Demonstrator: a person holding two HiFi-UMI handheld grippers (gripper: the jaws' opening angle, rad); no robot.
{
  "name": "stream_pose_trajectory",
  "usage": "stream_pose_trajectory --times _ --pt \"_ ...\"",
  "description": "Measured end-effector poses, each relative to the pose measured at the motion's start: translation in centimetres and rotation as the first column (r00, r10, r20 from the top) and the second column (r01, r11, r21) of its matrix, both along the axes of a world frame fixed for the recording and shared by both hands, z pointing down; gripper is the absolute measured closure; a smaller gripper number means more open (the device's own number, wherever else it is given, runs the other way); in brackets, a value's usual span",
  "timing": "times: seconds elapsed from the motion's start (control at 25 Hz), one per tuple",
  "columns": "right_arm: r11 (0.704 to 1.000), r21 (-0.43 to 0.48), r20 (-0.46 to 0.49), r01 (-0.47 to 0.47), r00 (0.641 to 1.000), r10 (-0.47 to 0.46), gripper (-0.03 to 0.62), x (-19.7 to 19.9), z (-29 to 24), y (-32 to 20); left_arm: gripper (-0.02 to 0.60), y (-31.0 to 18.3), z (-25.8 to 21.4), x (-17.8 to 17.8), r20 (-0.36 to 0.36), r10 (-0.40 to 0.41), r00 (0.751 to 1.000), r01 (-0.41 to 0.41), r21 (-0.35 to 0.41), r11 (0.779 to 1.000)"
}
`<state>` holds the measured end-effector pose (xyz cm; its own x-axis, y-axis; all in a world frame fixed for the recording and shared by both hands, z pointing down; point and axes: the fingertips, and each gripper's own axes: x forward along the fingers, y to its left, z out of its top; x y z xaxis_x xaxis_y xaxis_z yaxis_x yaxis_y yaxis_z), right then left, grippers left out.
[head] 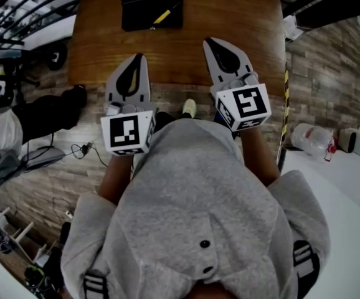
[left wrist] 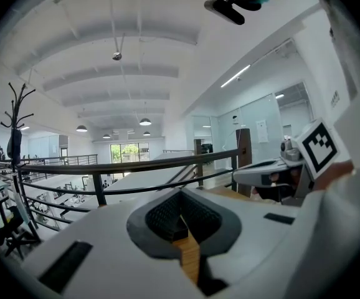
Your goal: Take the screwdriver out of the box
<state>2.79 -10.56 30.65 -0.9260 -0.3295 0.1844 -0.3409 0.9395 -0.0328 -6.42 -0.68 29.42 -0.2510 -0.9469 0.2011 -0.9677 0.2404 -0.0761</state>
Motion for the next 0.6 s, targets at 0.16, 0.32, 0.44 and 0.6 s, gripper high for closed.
stream_pose_trajectory --times 0.16,0.32,0.44,0.6 --pt "1.0 -0.005 0.007 0.003 1.0 -0.003 0.585 -0.2 0.0 0.6 0.569 0.4 0.1 0.0 -0.005 -0.014 1.0 0.014 -0.001 1.0" --pt "1.0 -0.006 0.002 0.011 1.0 -0.011 0.585 -0.7 0.2 0.6 0.569 0.2 0.1 -0.3 0.006 -0.008 1.0 0.008 0.001 1.0" --pt "1.0 -0.006 -0.001 0.005 1.0 -0.005 0.585 -0.9 0.4 0.4 0.571 0.1 0.5 -0.8 0.001 -0.007 1.0 0.007 -0.002 1.0" --pt "1.0 -0.015 -0.014 -0.008 1.0 0.007 0.585 -2.2 0.6 -0.3 0.57 -0.7 0.7 -2.3 -0.013 -0.007 1.0 0.007 -0.015 1.0"
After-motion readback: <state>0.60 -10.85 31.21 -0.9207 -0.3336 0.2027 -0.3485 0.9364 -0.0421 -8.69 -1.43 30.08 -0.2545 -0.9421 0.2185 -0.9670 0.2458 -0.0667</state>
